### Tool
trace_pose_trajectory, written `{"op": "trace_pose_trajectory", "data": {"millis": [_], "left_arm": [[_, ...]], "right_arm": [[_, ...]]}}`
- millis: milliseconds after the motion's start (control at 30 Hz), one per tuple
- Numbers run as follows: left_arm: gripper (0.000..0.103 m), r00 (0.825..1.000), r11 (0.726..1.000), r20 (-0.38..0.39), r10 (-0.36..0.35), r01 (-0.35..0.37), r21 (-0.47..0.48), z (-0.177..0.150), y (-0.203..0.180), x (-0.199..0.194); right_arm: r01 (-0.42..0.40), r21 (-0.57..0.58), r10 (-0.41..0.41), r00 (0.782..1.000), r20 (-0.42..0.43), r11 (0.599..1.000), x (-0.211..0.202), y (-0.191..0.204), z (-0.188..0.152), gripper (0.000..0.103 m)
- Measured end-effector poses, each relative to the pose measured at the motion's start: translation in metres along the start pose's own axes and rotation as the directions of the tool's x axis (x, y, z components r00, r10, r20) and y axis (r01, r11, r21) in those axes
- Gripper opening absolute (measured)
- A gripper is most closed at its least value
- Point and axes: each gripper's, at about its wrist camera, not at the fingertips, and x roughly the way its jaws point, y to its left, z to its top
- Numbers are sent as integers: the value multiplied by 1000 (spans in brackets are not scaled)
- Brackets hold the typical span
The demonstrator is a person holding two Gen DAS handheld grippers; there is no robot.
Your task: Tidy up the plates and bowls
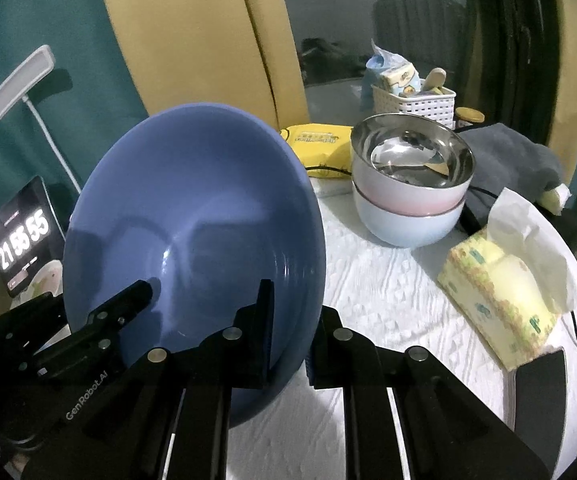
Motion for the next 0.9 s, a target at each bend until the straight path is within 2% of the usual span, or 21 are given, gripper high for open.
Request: {"op": "trace_pose_trajectory", "data": {"millis": [400, 900], "left_arm": [[24, 999, 1000, -22, -25, 25, -16, -32, 0, -28], [24, 996, 999, -78, -43, 43, -7, -67, 9, -58]], "right_arm": [[-5, 5, 5, 1000, -13, 1000, -24, 8, -32, 14], [-15, 28, 17, 996, -91, 1000, -43, 16, -76, 15]]}}
